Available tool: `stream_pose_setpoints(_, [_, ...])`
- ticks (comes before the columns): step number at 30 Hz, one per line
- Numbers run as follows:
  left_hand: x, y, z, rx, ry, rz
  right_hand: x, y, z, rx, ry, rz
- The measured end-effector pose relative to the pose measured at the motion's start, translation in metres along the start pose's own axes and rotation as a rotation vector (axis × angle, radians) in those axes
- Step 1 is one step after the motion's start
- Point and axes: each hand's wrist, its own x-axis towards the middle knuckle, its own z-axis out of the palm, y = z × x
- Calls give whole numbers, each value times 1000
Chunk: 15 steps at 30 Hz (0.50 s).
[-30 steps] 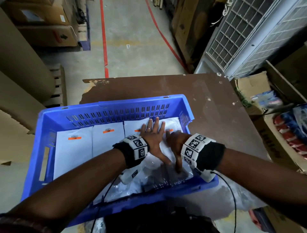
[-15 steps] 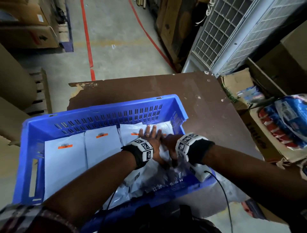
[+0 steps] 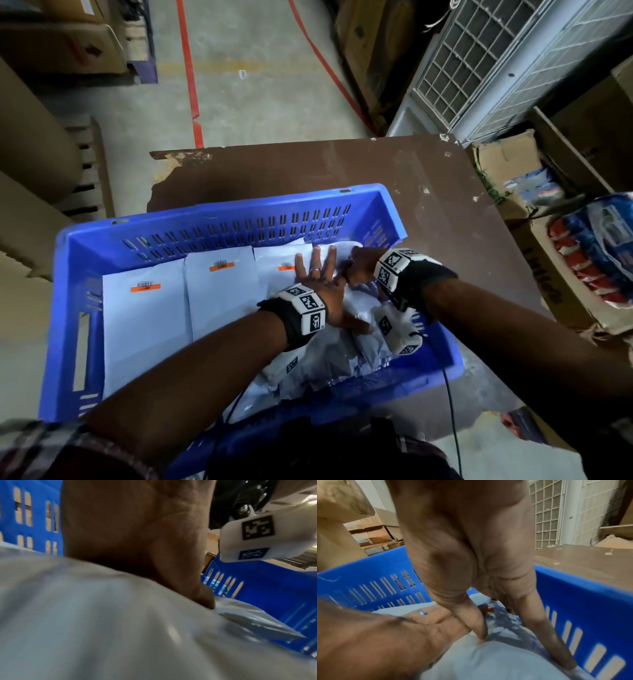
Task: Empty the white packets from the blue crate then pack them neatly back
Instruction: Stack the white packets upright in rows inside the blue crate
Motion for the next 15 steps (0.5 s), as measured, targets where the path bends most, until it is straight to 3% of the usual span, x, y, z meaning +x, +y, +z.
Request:
stream_pose_setpoints(5, [-5,-16,10,30,-24,-21,-8,-12,-6,105,-122,-49])
stream_pose_setpoints(9, [-10,-22,13,23,-67,-52,1,-20,-5,27,-205,-28])
stream_pose_setpoints(15, [-15,-9,7,2,-60,-27,-11,-7,-20,36,-137,19])
